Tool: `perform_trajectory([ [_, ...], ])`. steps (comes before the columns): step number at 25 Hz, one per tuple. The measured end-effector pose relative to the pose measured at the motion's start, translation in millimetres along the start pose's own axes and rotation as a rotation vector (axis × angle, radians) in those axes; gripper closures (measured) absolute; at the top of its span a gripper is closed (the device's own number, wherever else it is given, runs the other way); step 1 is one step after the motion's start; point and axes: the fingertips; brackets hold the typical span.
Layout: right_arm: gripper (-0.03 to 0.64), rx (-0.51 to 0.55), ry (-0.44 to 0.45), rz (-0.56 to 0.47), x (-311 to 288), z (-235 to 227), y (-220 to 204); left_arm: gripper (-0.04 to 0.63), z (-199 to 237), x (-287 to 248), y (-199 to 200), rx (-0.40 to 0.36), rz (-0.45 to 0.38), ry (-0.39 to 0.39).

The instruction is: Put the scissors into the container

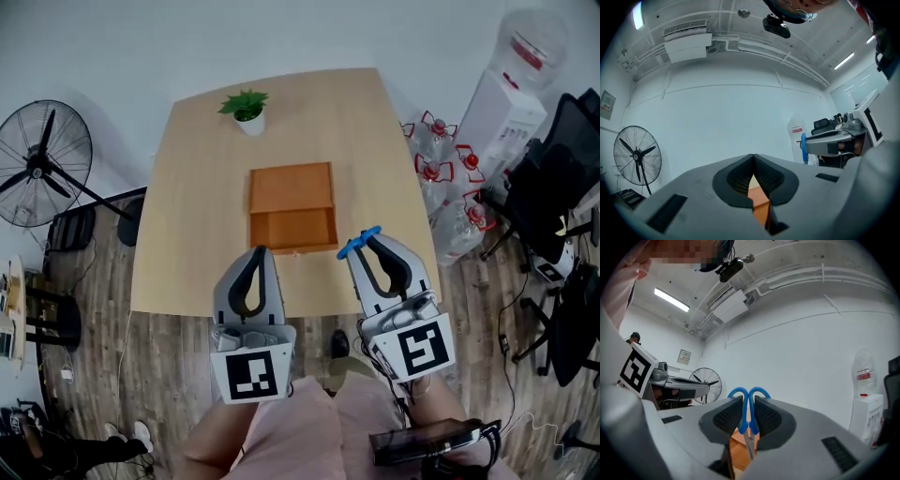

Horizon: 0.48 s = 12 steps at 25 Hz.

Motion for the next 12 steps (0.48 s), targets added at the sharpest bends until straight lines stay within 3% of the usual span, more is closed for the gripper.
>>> perform_trajectory([
  [12,0.538,0.040,0.065,-0.036,-71,-28,21,0.591,41,-49,19,-0.002,-0.039,0.093],
])
Point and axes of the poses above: the fingertips, and each gripper's own axes: x backward along the fingers, z to its left, y out of its top, and after that the axes turned 3 degrees about y, right-handed
